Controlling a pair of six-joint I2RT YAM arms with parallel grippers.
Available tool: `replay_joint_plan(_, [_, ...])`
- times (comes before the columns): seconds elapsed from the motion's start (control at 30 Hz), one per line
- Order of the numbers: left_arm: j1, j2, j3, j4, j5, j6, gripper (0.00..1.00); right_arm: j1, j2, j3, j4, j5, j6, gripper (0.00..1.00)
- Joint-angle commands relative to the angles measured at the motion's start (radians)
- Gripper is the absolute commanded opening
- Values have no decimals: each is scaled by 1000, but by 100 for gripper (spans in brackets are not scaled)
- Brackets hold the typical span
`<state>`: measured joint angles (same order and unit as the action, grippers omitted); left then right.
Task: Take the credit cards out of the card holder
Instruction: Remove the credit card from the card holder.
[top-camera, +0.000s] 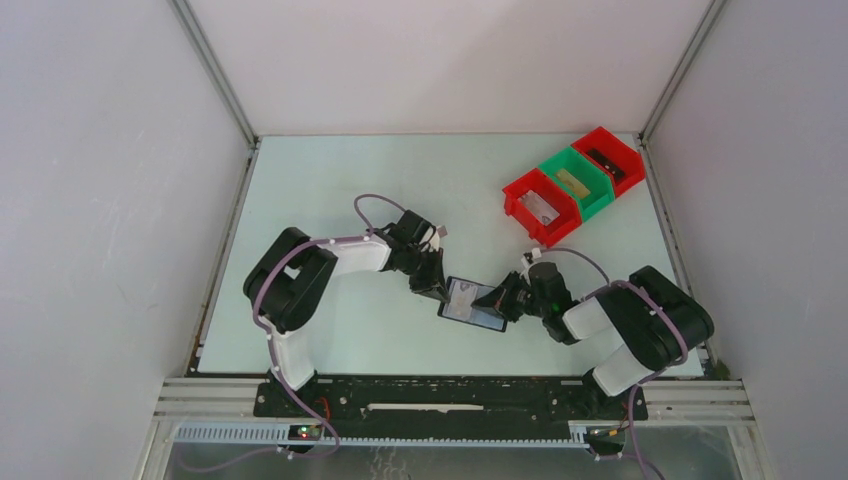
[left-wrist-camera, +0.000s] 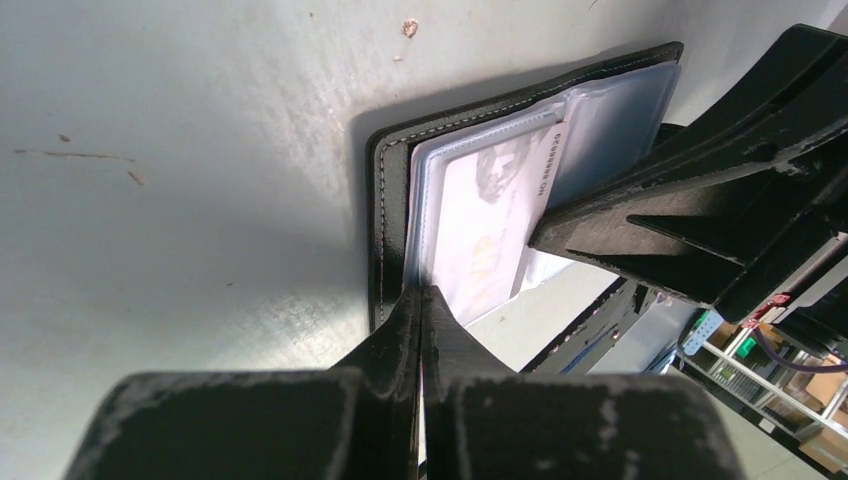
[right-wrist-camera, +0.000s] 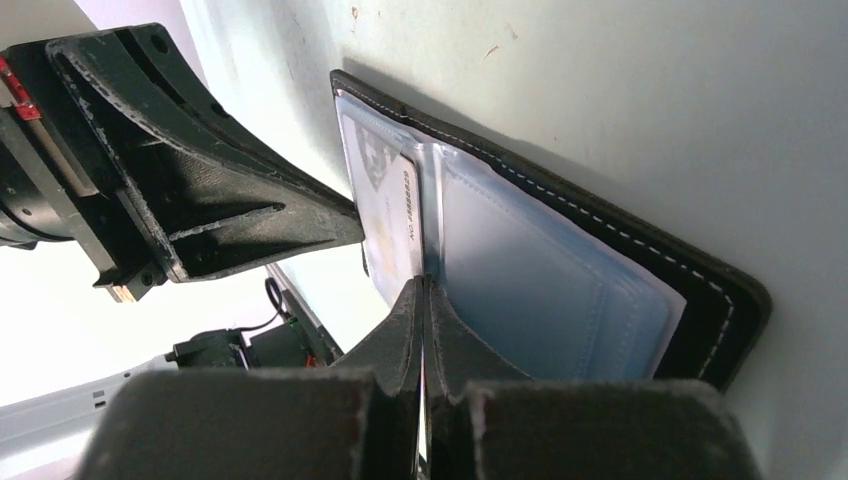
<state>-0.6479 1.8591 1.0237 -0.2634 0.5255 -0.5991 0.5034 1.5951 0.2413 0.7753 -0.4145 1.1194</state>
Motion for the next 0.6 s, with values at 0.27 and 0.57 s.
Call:
replay_joint_plan(0.27, [-6, 23, 26, -2, -33, 16, 0, -41, -119, -14, -162, -5, -131, 0])
replay_joint_plan(0.57, [-7, 20, 37, -4, -21, 24, 0, -66, -124, -29, -125, -35, -112, 35])
